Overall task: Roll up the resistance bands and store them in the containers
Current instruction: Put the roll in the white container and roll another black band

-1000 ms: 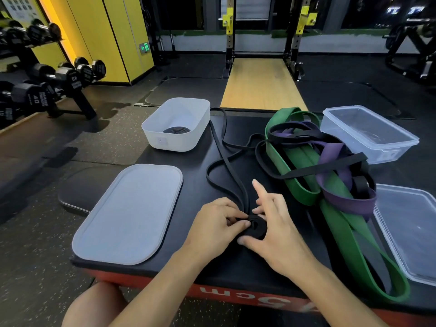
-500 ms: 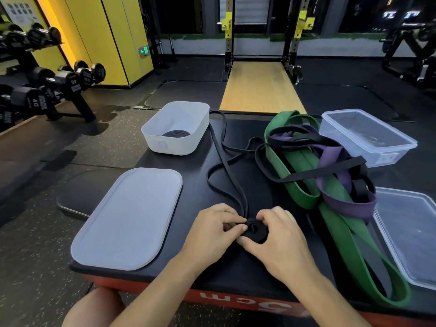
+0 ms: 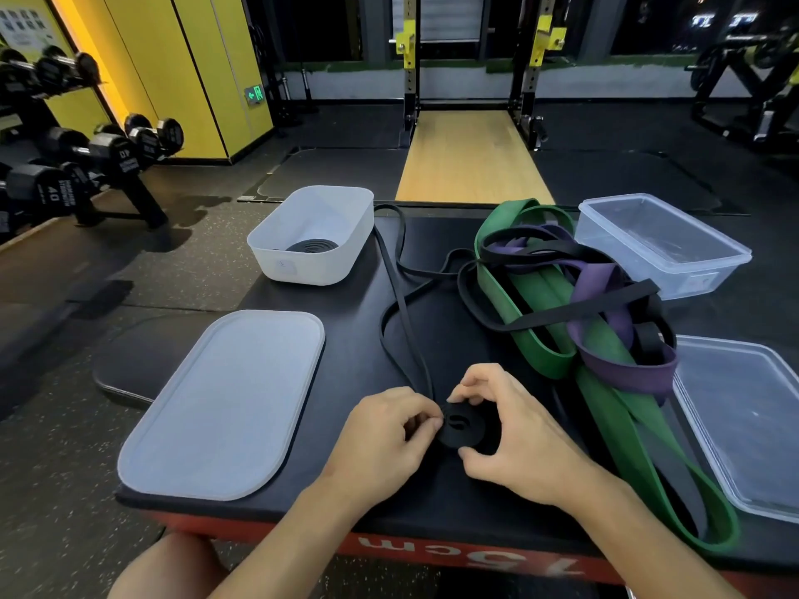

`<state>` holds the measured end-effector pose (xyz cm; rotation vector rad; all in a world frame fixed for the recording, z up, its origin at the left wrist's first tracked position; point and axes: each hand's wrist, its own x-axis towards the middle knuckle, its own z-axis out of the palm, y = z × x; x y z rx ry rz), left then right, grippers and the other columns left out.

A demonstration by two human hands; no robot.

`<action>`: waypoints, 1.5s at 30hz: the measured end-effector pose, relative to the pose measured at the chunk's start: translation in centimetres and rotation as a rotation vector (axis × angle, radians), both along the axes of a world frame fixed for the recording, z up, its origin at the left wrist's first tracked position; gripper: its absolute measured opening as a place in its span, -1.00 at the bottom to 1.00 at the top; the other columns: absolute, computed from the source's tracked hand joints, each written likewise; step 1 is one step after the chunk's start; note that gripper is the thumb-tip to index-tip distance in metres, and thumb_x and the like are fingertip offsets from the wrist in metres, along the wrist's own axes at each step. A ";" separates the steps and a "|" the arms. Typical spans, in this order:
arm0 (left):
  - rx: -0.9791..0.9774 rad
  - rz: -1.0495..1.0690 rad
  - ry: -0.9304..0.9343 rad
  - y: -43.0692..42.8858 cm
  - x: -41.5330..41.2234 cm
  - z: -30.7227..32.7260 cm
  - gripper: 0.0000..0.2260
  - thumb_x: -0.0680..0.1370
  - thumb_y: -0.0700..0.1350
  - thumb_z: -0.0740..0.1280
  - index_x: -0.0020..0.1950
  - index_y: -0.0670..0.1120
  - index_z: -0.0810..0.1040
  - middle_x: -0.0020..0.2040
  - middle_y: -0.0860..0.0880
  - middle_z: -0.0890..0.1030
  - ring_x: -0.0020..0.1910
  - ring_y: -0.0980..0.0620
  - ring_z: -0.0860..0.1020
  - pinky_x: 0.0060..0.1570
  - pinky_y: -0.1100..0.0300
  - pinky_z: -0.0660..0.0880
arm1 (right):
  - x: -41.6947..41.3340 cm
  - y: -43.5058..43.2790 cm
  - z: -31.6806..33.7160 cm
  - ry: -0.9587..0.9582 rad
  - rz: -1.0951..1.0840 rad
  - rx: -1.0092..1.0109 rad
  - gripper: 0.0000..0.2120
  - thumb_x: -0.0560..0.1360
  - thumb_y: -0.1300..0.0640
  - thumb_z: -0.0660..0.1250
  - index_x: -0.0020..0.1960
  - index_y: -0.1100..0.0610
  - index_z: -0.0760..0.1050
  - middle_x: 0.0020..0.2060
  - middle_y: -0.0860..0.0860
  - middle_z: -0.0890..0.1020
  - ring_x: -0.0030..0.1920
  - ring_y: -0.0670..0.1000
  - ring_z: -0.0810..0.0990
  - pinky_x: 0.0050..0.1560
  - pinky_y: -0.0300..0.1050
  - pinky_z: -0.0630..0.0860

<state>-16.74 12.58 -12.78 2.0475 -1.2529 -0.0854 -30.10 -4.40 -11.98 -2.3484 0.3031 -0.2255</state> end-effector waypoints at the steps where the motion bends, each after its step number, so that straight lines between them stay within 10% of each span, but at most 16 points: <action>1: 0.012 -0.002 -0.021 0.0 -0.1 0.0 -0.95 0.58 -0.09 0.44 -0.03 0.06 0.69 -0.24 0.28 0.50 -0.18 0.31 0.51 -0.17 0.51 0.33 | 0.0 0.0 0.0 -0.002 0.000 0.008 -0.35 0.32 -0.04 0.50 0.25 -0.34 0.21 0.20 -0.26 0.49 0.33 -0.20 0.45 0.36 -0.14 0.43; 9: 0.032 0.006 0.017 -0.2 -0.1 0.1 -0.95 0.59 -0.08 0.43 -0.04 0.04 0.69 -0.23 0.24 0.52 -0.18 0.29 0.50 -0.17 0.47 0.34 | -0.2 2.7 -0.8 0.045 -0.292 -0.389 -0.14 0.20 -0.63 0.26 0.33 -0.13 0.40 0.14 -0.25 0.40 0.20 -0.12 0.37 0.27 -0.10 0.34; 13: 0.038 -0.008 0.066 -0.1 0.1 0.2 -0.93 0.60 -0.09 0.42 -0.03 0.05 0.70 -0.18 0.21 0.57 -0.11 0.24 0.53 -0.13 0.46 0.36 | 0.8 2.9 -1.2 0.010 -0.323 -0.392 -0.34 0.28 -0.59 0.23 0.04 -0.07 0.54 -0.08 -0.22 0.38 -0.01 -0.11 0.37 0.10 -0.13 0.40; 30: -0.050 -0.003 0.069 0.3 0.8 -0.7 -0.91 0.59 -0.05 0.46 -0.01 0.13 0.75 -0.12 0.22 0.65 0.00 0.13 0.58 0.01 0.27 0.48 | 0.3 -0.1 -0.4 -0.050 0.080 -0.203 -0.43 0.40 -0.11 0.40 0.41 -0.06 0.55 0.12 -0.37 0.43 0.24 -0.19 0.40 0.26 -0.28 0.41; 38: -0.033 0.014 -0.011 0.3 0.8 -0.6 -0.92 0.58 0.00 0.45 -0.01 0.14 0.75 -0.12 0.25 0.66 -0.01 0.17 0.50 -0.01 0.34 0.41 | -0.8 3.5 -1.4 0.007 -0.330 -0.466 -0.16 0.26 -0.66 0.22 0.28 -0.08 0.54 0.07 -0.21 0.47 0.13 -0.08 0.47 0.28 -0.04 0.38; 45: -0.023 -0.047 -0.040 0.3 1.2 -0.3 -0.94 0.59 0.00 0.42 -0.01 0.13 0.70 -0.12 0.21 0.63 0.11 0.19 0.52 0.15 0.42 0.34 | 0.4 3.2 -1.3 -0.039 -0.354 -0.512 -0.37 0.30 -0.55 0.24 0.06 -0.07 0.58 -0.09 -0.21 0.45 -0.01 -0.08 0.47 0.27 -0.04 0.33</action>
